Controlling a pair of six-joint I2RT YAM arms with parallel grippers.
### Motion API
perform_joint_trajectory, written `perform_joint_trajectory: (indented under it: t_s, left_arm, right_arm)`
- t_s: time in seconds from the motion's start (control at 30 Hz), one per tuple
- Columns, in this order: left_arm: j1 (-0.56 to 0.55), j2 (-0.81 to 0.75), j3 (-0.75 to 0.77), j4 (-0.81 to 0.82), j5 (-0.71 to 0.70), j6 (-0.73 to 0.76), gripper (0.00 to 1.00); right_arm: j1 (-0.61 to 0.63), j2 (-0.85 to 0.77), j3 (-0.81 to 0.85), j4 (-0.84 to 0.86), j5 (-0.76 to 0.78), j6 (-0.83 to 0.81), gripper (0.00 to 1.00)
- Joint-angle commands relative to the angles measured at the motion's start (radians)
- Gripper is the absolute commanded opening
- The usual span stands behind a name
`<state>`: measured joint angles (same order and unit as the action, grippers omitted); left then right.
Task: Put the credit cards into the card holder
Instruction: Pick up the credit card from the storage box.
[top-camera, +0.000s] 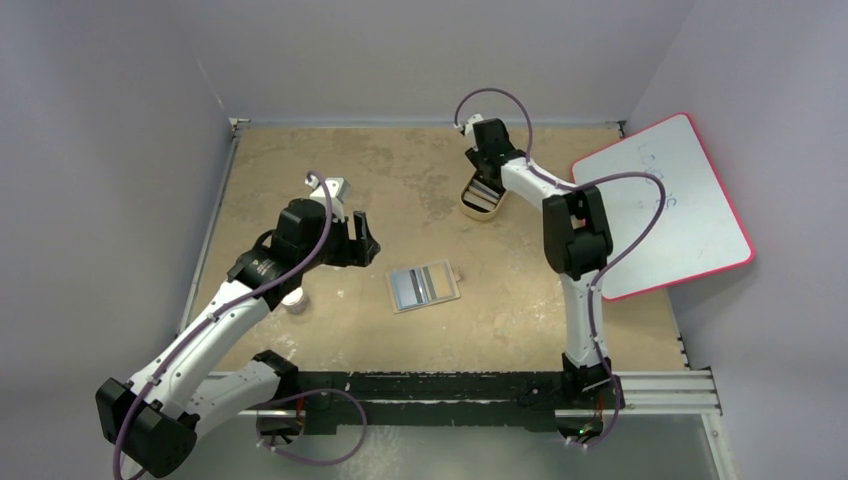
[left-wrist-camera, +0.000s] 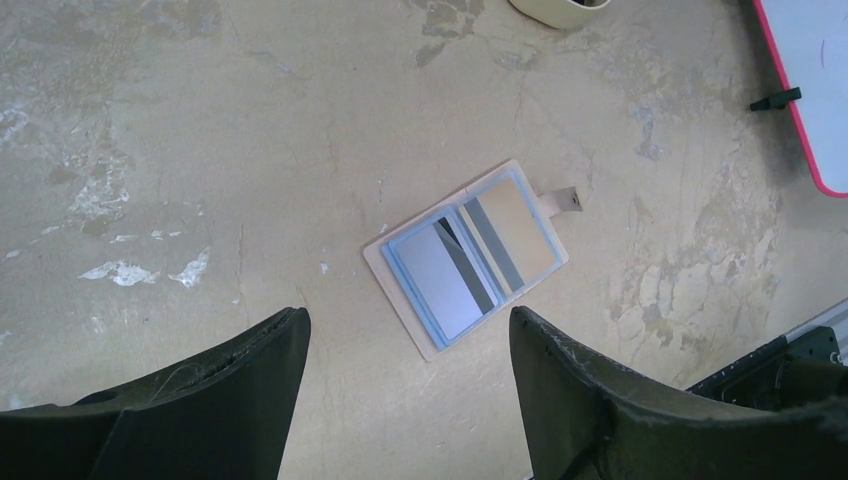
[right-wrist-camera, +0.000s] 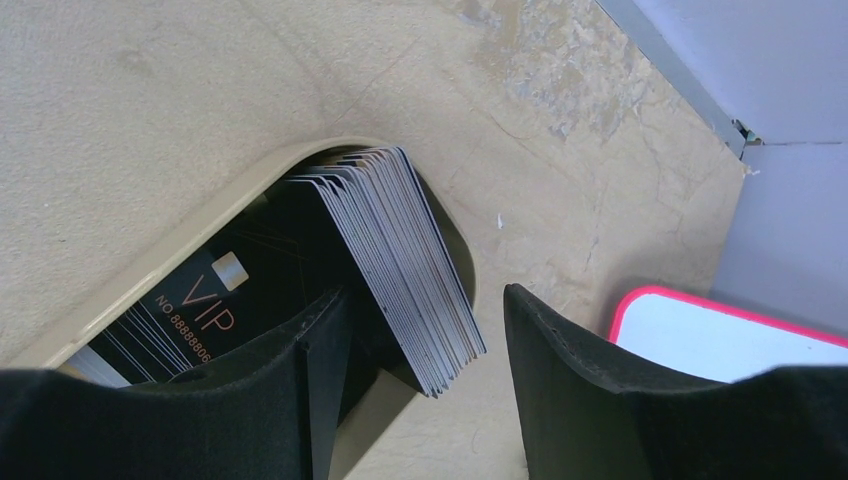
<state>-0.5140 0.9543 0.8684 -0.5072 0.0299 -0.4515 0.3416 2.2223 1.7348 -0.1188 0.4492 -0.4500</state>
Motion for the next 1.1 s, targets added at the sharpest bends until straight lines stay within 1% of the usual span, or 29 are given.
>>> perform_joint_trajectory:
  t_s: [0.0, 0.13, 0.4, 0.63, 0.87, 1.07]
  left_arm:
    - [-0.004, -0.008, 0.004, 0.012, 0.006, 0.017, 0.72]
    - [-0.004, -0.011, 0.004, 0.014, 0.010, 0.019, 0.72]
    - [-0.005, -0.010, 0.005, 0.013, 0.012, 0.021, 0.72]
    - [-0.004, -0.011, 0.004, 0.014, 0.019, 0.022, 0.72]
    - [-0.004, -0.009, 0.004, 0.013, 0.019, 0.022, 0.72]
    - [-0.004, -0.010, 0.001, 0.012, 0.017, 0.020, 0.72]
  right_arm:
    - [-0.001, 0.001, 0.044, 0.004, 0.004, -0.022, 0.60]
    - [-0.001, 0.008, 0.044, 0.020, 0.039, -0.029, 0.59]
    - [-0.001, -0.011, 0.054, 0.037, 0.108, -0.033, 0.47]
    - [-0.001, -0.020, 0.062, 0.031, 0.131, -0.035, 0.43]
    - [-0.001, -0.039, 0.058, 0.038, 0.130, -0.035, 0.33]
    - [0.001, -0.043, 0.058, 0.030, 0.113, -0.034, 0.21]
